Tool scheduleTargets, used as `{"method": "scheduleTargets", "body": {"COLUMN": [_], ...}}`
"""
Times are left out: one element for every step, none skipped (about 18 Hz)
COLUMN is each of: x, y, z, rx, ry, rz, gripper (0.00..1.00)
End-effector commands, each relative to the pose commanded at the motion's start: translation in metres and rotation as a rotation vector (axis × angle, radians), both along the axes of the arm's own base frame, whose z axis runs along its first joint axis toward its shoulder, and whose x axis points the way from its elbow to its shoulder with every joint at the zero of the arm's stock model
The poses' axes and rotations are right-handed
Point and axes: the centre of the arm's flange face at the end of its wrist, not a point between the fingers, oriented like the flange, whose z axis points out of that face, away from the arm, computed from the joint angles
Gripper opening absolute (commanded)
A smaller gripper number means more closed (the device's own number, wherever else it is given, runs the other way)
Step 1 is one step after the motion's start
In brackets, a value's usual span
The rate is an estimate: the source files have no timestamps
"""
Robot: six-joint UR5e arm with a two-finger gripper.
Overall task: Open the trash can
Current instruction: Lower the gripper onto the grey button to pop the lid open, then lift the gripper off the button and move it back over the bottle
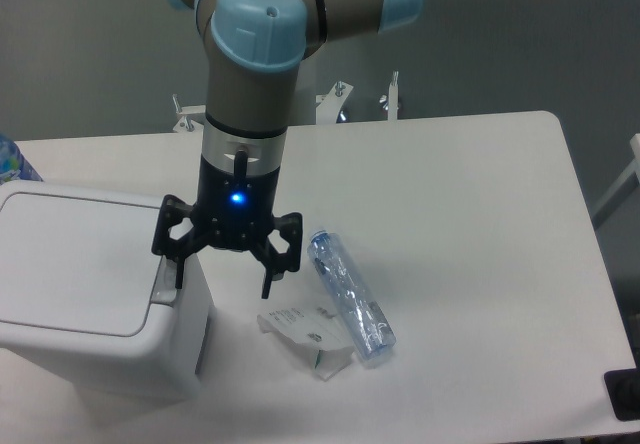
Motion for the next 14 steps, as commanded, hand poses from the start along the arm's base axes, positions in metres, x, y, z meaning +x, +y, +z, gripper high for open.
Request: {"method": "scheduleTargets", "body": {"x": [0.000,0.000,0.000,0.000,0.000,0.000,-0.001,0.000,0.000,0.000,0.000,0.000,-0.001,-0.003], "y": [0.000,0.000,0.000,0.000,0.000,0.000,0.000,0.000,0.000,0.000,0.000,0.000,0.001,0.002], "z": [0.000,0.000,-0.001,-0.001,-0.001,-0.001,0.001,0.001,0.001,0.001,0.002,0.002,0.007,0.014], "rx": [0.000,0.000,-0.001,-0.001,-0.001,-0.001,0.001,0.001,0.001,0.001,0.002,0.004,0.011,0.021], "ry": [0.000,0.000,-0.001,-0.001,-0.001,-0.001,0.001,0.001,0.001,0.001,0.002,0.004,0.010,0.020], "rz": [0.000,0.000,0.000,0.000,0.000,0.000,0.002,0.000,0.000,0.000,0.000,-0.003,-0.003,-0.002], "gripper": [1.00,1.00,1.00,1.00,1.00,1.00,1.00,1.00,1.00,1.00,1.00,1.00,1.00,1.00]}}
